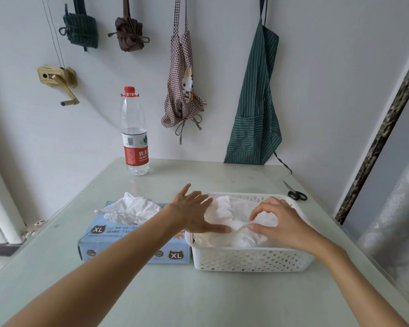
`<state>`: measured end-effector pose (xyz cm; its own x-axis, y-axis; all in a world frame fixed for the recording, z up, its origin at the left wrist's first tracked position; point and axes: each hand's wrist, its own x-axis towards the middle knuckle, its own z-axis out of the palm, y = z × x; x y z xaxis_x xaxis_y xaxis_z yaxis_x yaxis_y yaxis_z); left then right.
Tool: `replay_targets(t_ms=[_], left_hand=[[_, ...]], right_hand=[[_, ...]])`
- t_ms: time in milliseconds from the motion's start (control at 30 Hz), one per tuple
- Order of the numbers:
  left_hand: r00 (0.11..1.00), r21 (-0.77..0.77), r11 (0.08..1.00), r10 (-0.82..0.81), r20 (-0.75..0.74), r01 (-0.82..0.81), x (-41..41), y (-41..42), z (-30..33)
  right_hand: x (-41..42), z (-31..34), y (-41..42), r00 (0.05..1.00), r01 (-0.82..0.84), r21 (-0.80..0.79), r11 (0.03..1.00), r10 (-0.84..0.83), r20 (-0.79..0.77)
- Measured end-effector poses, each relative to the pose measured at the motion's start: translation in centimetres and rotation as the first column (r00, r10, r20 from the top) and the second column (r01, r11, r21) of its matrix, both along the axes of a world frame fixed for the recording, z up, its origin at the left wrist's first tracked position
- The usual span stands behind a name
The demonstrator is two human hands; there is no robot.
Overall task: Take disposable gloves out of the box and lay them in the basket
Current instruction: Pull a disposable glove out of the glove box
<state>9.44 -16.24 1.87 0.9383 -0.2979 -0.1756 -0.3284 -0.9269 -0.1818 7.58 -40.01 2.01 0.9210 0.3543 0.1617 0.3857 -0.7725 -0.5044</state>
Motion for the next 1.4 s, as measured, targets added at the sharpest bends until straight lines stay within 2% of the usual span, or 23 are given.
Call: replay_targets(t_ms=[100, 200, 300, 367, 433, 533, 633, 767, 867, 933, 1033, 1067, 1200, 1300, 1400], left_hand=[[1.0, 0.001, 1.0, -0.002, 0.002, 0.002, -0.4, 0.6, -0.3], [1.0, -0.035, 0.999, -0.014, 0.027, 0.015, -0.7, 0.8, -0.4], [0.997, -0.121, 0.992, -0.029, 0.068, 0.037, -1.6, 1.3, 0.7], [0.994, -0.254, 0.967, 0.021, 0.109, 0.007, -2.1, 3.3, 1.7], [0.981, -0.348, 0.937, 0.086, 0.174, -0.02, -2.4, 5.8, 2.5], [0.942, -0.426, 0.893, 0.255, 0.22, -0.142, -3.5, 11.8, 2.7], [0.897, -0.504, 0.816, 0.411, 0.164, -0.282, -4.9, 16.7, 1.4], [0.877, -0.557, 0.734, 0.48, 0.019, -0.389, -6.1, 18.3, -1.3], [0.894, -0.538, 0.76, 0.447, 0.029, -0.363, -6.7, 18.4, -2.7], [0.893, -0.553, 0.763, 0.444, 0.073, -0.334, -6.8, 19.0, -3.4], [0.884, -0.549, 0.761, 0.46, 0.082, -0.345, -6.6, 19.1, -3.3], [0.88, -0.554, 0.75, 0.471, 0.062, -0.362, -6.4, 19.0, -3.2], [0.863, -0.641, 0.654, 0.505, -0.024, -0.401, -4.9, 19.9, -2.6], [0.86, -0.703, 0.582, 0.504, -0.081, -0.407, -3.9, 20.6, -2.4], [0.846, -0.778, 0.485, 0.521, -0.11, -0.399, -3.2, 20.8, -2.5]], right_hand=[[-1.1, 0.6, 1.1, 0.982, -0.102, 0.097, 0.99, 0.116, -0.152], [-1.7, 0.9, 1.7, 0.955, -0.165, 0.093, 0.982, 0.182, -0.235], [-1.6, 1.8, 2.2, 0.969, -0.138, 0.162, 0.977, 0.167, -0.183], [-1.2, 3.0, 3.2, 0.98, -0.125, 0.287, 0.95, 0.164, -0.114], [-1.0, 3.8, 4.2, 0.986, -0.116, 0.331, 0.936, 0.148, -0.073], [-0.3, 3.2, 8.7, 0.983, -0.167, 0.235, 0.958, 0.179, -0.033], [0.2, 1.5, 14.2, 0.982, -0.189, 0.115, 0.975, 0.186, 0.033], [0.7, -0.4, 20.4, 0.968, -0.183, -0.128, 0.975, 0.202, 0.15], [1.0, -1.9, 22.8, 0.965, -0.177, -0.206, 0.962, 0.211, 0.156], [1.4, -2.3, 23.2, 0.972, -0.152, -0.159, 0.975, 0.177, 0.156], [2.2, -1.6, 22.4, 0.98, -0.064, 0.056, 0.996, 0.052, 0.194], [2.4, -1.3, 21.9, 0.982, -0.048, 0.079, 0.996, 0.032, 0.186], [2.9, -0.9, 21.0, 0.994, -0.108, 0.028, 0.994, 0.107, 0.036], [2.8, -0.5, 20.8, 0.994, -0.048, 0.177, 0.983, 0.029, 0.108], [2.5, -0.6, 20.7, 0.993, -0.052, 0.253, 0.966, 0.024, 0.112]])
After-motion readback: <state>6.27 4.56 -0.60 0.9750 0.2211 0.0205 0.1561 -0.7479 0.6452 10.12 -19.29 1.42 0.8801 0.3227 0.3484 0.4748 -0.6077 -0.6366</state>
